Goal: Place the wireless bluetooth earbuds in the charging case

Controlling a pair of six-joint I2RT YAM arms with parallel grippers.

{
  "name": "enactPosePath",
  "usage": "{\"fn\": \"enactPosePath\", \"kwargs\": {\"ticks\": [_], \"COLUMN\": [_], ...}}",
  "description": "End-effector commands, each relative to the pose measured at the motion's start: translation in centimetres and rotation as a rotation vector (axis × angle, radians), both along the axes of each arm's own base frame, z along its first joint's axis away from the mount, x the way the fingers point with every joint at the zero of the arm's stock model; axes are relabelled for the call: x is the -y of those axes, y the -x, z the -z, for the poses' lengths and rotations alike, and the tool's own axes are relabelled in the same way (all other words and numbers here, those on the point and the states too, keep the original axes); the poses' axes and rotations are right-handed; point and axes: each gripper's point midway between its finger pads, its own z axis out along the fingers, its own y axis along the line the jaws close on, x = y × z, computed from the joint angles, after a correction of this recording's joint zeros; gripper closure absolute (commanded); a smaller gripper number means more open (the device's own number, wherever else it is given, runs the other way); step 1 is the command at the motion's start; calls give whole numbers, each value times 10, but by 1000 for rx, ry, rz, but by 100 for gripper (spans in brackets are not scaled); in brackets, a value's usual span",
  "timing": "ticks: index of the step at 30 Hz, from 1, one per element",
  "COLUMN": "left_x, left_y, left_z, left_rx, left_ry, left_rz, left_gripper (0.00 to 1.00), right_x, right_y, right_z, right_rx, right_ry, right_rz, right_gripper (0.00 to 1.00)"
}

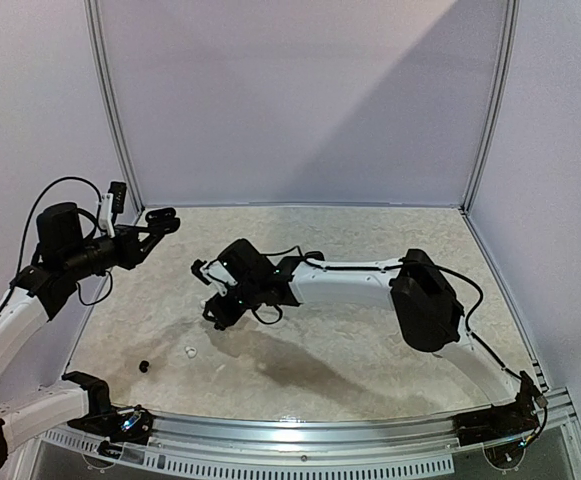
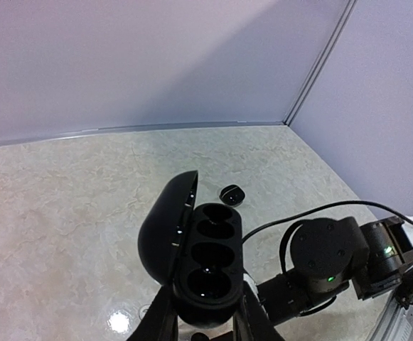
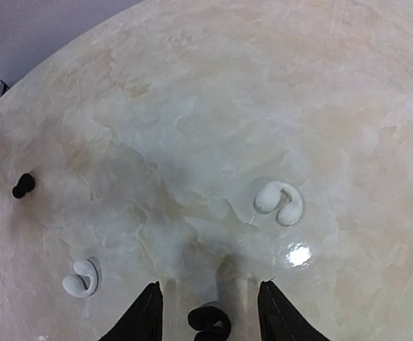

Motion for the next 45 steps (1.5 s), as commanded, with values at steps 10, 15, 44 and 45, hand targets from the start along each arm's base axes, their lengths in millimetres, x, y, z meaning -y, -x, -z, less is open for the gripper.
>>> {"fn": "enactPosePath", "kwargs": {"ticks": [10,15,44,45], "left_x": [-4,-4,-4,-4], "left_y": [1,1,2,2], "left_z": [-5,-5,-4,-4], "left_rx": [30,30,33,32], "left_ry": [13,13,17,17], "left_rz": [-12,-8,-12,-11], "left_gripper": [100,100,100,100], "right_x": [8,11,37,38], "right_y": [9,0,31,31], "right_z": [40,34,69,68], "right_rx": [-19,0,-44,-43], "right_ry": [97,93,221,220], "right_rz": [-39,-17,-103,-103], "right_gripper": [63,66,72,72]}}
